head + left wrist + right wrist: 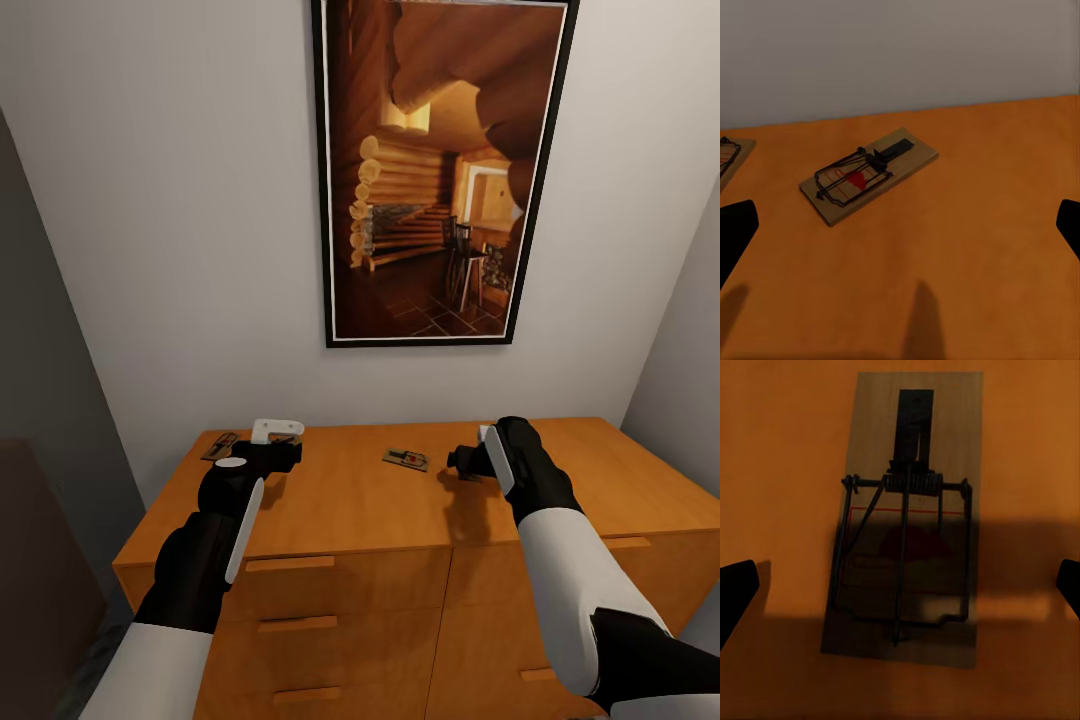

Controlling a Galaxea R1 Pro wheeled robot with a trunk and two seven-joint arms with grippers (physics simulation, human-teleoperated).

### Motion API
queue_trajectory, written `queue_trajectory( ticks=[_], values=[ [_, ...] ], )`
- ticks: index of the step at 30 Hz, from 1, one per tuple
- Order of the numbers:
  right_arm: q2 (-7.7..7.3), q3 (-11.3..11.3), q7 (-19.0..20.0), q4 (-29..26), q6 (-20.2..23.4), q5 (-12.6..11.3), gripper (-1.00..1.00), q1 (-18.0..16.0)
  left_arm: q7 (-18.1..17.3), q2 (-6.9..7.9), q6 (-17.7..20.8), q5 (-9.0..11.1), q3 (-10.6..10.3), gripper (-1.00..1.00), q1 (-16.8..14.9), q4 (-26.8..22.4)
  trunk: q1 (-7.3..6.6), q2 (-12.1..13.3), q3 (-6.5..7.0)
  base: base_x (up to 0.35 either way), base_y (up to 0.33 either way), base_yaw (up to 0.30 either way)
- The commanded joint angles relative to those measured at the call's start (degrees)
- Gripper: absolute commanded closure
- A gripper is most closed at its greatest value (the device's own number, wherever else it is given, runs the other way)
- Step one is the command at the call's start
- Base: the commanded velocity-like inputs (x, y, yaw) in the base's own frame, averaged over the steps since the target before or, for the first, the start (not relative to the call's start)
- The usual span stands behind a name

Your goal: Take the four mousetraps from the cabinet in the bathroom and place them on the bathroom floor. Make sure all four end up on the same floor surface, and ensure that at least two of them are either under or directly next to the same bathroom sink.

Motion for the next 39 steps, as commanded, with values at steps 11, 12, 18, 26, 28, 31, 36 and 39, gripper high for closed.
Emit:
queue_trajectory(
  ticks=[11, 12, 18, 26, 28, 31, 36, 39],
  values=[
    [0.16, -0.1, -0.2, 5.0, 0.2, -0.1, -1.0, 0.0, 0.0, 0.0, 0.2, -0.3, -0.1, -1.0, 0.0, 0.0, 0.0, 0.0, -0.08, 0.0, 0.0, 0.0],
    [0.17, -0.1, -0.2, 5.0, 0.2, -0.1, -1.0, 0.0, 0.0, 0.0, 0.2, -0.3, -0.1, -1.0, 0.0, 0.0, 0.0, 0.0, -0.08, 0.0, 0.0, 0.0],
    [0.14, -0.2, -0.2, 5.3, 0.2, -0.1, -1.0, 0.0, 0.0, 0.0, 0.2, -0.3, -0.1, -1.0, 0.0, 0.0, 0.0, 0.0, -0.08, 0.0, 0.0, 0.0],
    [0.05, -0.2, -0.2, 5.3, 0.2, -0.1, 1.0, 0.0, 0.0, 0.0, 0.2, -0.3, -0.1, -1.0, 0.0, 0.0, 0.0, 0.0, -0.08, 0.0, 0.0, 0.0],
    [0.0, -0.2, -0.2, 5.3, 0.2, -0.2, 1.0, 0.0, 0.0, 0.0, 0.3, -0.3, -0.1, -1.0, 0.0, 0.0, 0.0, 0.0, -0.08, 0.0, 0.0, 0.0],
    [-0.04, -0.2, -0.2, 5.4, 0.2, -0.2, 1.0, 0.0, 0.0, 0.0, 0.2, -0.3, -0.1, -1.0, 0.0, 0.0, 0.0, 0.0, -0.08, 0.0, 0.0, 0.0],
    [-0.18, -0.2, -0.2, 5.4, 0.2, -0.3, 1.0, 0.0, 0.0, 0.0, 0.2, -0.3, -0.1, -1.0, 0.0, 0.0, 0.0, 0.0, -0.08, 0.0, 0.0, 0.0],
    [-0.27, -0.2, -0.2, 5.4, 0.2, -0.3, 1.0, 0.0, 0.0, 0.0, 0.2, -0.3, -0.1, -1.0, 0.0, 0.0, 0.0, 0.0, -0.08, 0.0, 0.0, 0.0]
  ],
)
